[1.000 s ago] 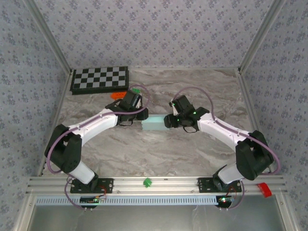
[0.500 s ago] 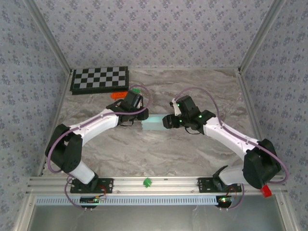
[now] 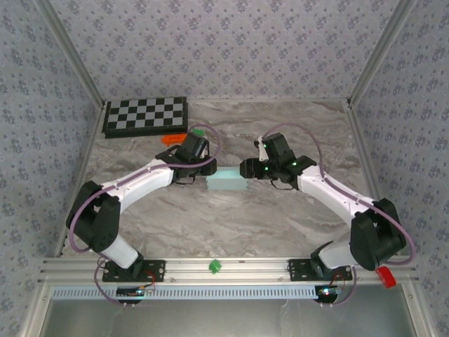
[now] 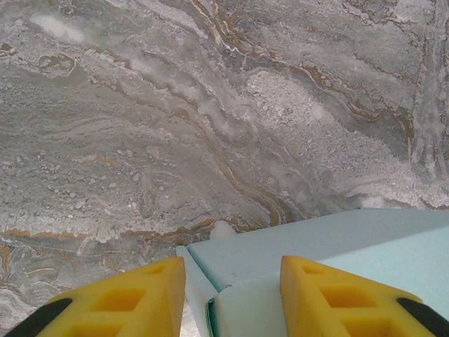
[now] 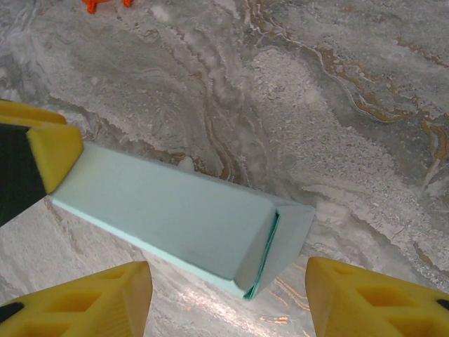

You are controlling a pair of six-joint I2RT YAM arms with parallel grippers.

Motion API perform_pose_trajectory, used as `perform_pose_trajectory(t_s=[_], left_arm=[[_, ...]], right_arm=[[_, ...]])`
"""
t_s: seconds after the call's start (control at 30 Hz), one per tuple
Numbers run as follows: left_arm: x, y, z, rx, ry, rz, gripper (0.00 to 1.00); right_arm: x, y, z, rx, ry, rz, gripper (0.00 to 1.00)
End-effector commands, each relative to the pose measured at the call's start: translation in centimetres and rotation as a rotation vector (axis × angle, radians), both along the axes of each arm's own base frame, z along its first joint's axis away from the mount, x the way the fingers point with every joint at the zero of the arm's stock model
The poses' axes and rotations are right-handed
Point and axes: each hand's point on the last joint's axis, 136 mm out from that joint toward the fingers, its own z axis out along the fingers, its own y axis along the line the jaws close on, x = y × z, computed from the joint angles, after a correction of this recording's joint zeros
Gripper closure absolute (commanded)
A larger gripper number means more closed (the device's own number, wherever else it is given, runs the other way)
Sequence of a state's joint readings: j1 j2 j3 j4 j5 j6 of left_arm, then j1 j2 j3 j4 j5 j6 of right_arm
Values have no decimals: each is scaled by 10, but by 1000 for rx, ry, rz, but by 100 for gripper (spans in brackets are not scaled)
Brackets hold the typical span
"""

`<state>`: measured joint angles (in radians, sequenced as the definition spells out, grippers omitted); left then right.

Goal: Fold the paper box

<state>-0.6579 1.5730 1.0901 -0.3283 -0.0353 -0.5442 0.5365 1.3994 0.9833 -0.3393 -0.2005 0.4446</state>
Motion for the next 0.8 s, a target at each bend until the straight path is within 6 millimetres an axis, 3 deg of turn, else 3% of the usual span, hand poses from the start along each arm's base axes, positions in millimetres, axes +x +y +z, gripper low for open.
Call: perform_pose_trajectory(t_s=[0.0,0.23,0.57,0.77], left_arm=[[-16,9,-31,84,89,-4,60],[-18,9,-33,80,83,-7,60],[-23,12,-35,84,47,-11,59],[-23,13,-36,96,27,-14,59]], right_arm=[[4,3,2,28,31,-19,39],[-2,1,-11,28,73,-21,39],[-25,-11,-46,0,170,-29,39],[-28,-9,-43,26,153,-14,39]])
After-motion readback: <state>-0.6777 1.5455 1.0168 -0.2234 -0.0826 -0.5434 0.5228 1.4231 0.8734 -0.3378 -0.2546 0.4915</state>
